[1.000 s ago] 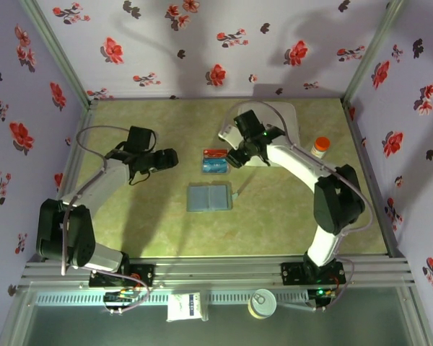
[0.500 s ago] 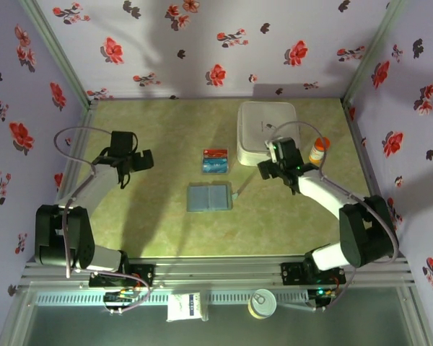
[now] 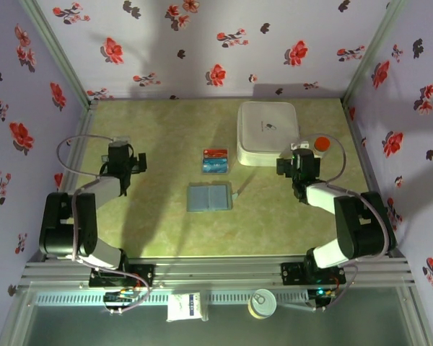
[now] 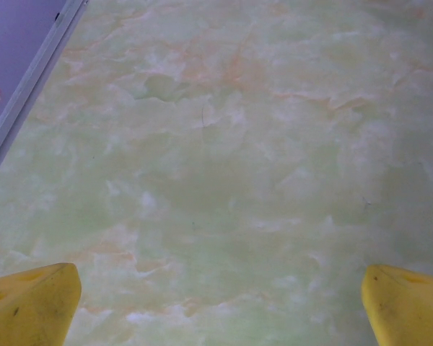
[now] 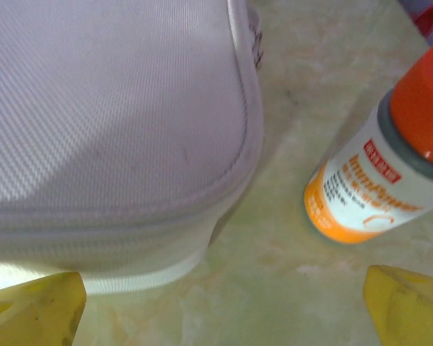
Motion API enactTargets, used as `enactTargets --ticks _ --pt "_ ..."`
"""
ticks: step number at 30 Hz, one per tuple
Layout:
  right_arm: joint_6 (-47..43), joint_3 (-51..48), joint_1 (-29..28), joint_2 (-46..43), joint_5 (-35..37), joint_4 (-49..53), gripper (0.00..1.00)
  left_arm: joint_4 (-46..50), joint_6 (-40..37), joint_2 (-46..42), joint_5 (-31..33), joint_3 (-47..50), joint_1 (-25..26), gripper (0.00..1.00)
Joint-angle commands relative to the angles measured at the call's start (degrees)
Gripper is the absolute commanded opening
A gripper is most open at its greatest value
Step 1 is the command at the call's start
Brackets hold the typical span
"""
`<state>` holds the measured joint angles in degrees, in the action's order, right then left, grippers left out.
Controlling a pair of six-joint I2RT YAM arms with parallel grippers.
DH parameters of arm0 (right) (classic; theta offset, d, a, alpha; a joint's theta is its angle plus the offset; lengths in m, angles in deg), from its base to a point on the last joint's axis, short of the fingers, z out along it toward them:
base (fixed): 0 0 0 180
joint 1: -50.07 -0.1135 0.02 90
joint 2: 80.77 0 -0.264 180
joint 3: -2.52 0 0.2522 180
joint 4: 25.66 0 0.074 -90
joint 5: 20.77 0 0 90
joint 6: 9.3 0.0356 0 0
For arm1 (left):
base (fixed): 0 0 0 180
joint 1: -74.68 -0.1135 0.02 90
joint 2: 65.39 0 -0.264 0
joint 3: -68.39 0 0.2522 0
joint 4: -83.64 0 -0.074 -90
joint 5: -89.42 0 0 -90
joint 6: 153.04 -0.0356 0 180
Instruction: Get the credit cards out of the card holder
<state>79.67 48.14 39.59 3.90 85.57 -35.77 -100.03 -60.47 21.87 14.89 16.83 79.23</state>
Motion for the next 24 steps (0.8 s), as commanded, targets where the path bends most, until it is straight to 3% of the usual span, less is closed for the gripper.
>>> enactTargets --ticks 1,7,13,15,17,24 --pt "-2.0 -2.9 0.7 1.7 1.8 -12.3 0.99 -10.3 -3.0 2.2 0.3 1.7 -0.5 1.0" --pt "0.2 -4.8 3.0 0.5 -0.3 -14.7 0.99 -17.0 -3.9 0.1 -3.7 6.5 -1.2 1.0" --pt "3.9 -11.0 7.3 3.5 -5.1 -27.9 0.99 -35.1 -3.7 1.2 -14.0 16.2 -4.6 1.0" --pt "4.0 -11.4 7.4 5.4 -4.7 -32.0 0.99 -34.4 -4.2 1.1 -15.2 15.9 -4.6 1.0" --pt "5.1 -9.4 8.1 4.1 -4.7 -25.4 0.99 -34.0 -4.0 1.0 -14.6 15.8 -4.6 1.0" --pt "5.4 -9.5 8.6 4.5 -5.2 -26.3 0.99 -32.6 -2.6 1.1 -10.8 14.9 -4.5 1.0"
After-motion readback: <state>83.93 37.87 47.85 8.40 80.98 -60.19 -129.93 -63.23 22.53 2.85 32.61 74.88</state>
